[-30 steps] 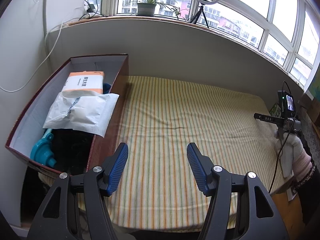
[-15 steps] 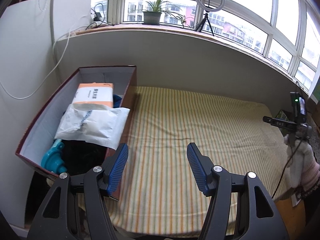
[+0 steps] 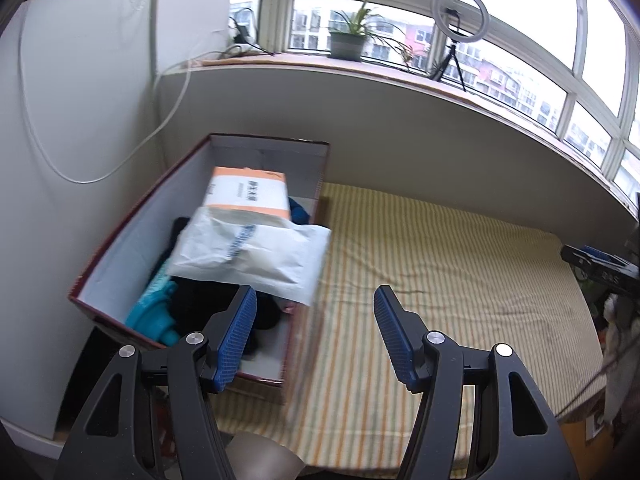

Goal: Organize soft objects

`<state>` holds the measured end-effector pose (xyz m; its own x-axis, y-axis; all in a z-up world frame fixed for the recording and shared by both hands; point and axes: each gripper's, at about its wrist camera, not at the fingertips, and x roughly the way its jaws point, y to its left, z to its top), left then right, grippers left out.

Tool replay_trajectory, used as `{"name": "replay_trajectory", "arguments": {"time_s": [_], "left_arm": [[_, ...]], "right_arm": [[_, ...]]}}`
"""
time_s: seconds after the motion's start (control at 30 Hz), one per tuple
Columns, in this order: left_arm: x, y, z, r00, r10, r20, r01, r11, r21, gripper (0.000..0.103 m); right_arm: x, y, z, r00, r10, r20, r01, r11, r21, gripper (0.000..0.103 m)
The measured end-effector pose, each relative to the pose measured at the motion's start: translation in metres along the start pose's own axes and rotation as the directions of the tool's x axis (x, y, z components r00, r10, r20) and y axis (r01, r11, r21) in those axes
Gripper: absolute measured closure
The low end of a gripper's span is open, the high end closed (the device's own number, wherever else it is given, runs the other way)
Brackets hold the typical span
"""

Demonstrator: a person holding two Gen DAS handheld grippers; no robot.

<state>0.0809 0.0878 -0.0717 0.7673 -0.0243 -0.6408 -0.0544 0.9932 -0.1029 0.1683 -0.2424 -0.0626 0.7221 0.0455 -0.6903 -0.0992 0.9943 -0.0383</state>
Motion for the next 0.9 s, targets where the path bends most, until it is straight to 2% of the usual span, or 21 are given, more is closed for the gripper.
{"name": "replay_trajectory", "arguments": {"time_s": [0.1,0.17,0.5,0.9], "left_arm": [[-0.003,0.006,-0.001,1.000,0.007,0.003,-0.007,1.000,-0.013,0.041],[-0.006,0.008,-0.004,1.000,0.010,0.002,-0.010,1.000,-0.020,0.034],[-0.022,0.016,-0.014,0.999,0.029,0.014,-0.029,0.998,-0.047,0.030],[-0.024,0.021,-0.012,0.999,0.032,0.026,-0.030,0.998,-0.061,0.030]], "right_arm": [[-0.015,0.021,-0.001,0.999,0.030,0.025,-0.029,0.999,-0.033,0.029],[-0.025,0.037,-0.002,0.998,0.053,0.039,-0.051,0.997,-0.056,0.029],[-0.053,0.084,-0.012,0.988,0.129,0.081,-0.118,0.984,-0.131,0.027],[-0.055,0.098,-0.013,0.986,0.141,0.086,-0.127,0.981,-0.146,0.027]]}}
